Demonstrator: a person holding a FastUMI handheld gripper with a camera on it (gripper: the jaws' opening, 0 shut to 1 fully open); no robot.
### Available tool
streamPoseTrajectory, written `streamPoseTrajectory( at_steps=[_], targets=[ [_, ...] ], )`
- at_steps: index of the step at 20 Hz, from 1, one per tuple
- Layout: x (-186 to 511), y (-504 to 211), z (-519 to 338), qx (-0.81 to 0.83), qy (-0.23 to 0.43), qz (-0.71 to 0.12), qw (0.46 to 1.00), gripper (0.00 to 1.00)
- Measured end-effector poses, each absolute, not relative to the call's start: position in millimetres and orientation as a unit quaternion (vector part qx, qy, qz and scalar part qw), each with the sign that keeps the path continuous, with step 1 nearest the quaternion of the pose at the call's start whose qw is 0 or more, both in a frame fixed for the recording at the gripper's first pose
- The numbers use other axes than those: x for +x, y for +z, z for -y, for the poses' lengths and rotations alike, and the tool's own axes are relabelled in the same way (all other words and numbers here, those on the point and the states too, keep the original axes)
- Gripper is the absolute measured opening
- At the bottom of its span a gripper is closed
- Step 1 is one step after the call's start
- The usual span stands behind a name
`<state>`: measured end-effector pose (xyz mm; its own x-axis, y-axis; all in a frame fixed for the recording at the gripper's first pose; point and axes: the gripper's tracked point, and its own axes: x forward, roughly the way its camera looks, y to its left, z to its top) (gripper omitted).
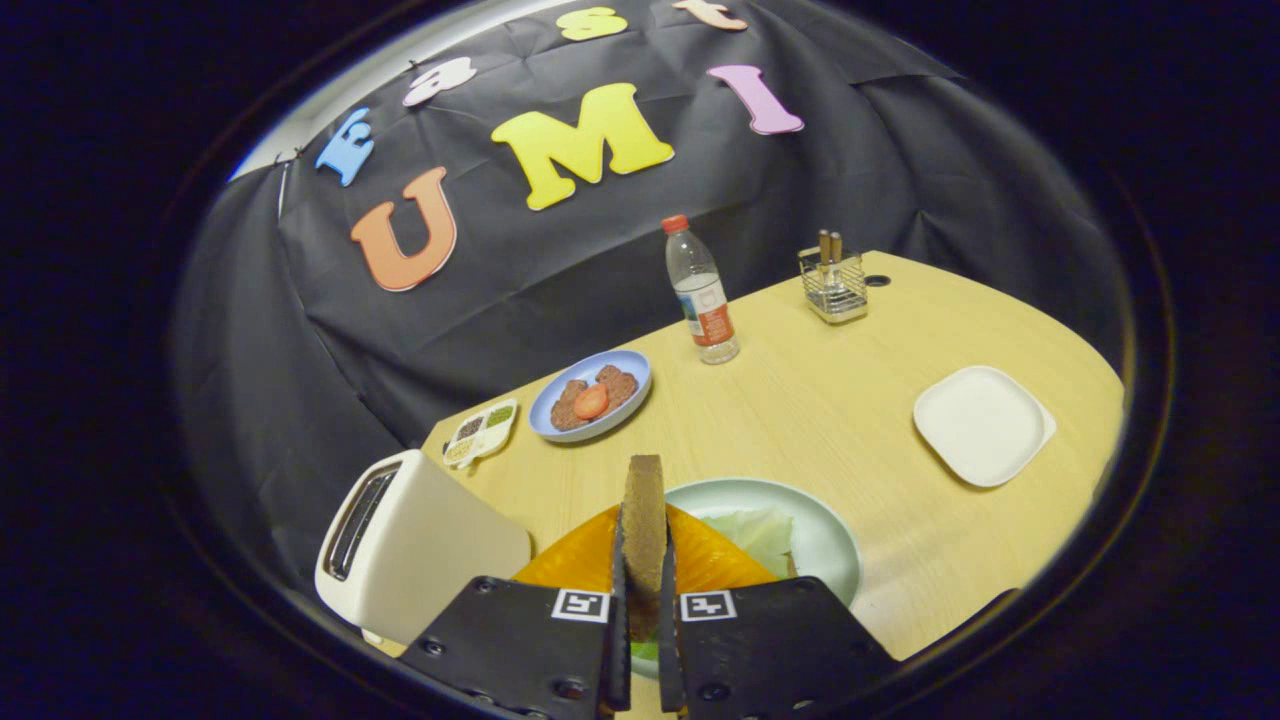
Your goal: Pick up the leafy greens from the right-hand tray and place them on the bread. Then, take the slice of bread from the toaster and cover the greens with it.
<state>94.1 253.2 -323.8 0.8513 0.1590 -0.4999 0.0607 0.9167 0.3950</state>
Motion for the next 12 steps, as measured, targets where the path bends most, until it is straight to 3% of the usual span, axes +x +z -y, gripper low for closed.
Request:
streamPoseTrajectory(
  at_steps=[5, 12],
  targets=[
    [89.9, -347.7, -227.2, 0.187, 0.014, -0.284, 0.94, 0.11],
    [87.8, -372.8, -215.5, 0.122, 0.027, -0.298, 0.946, 0.29]
  ],
)
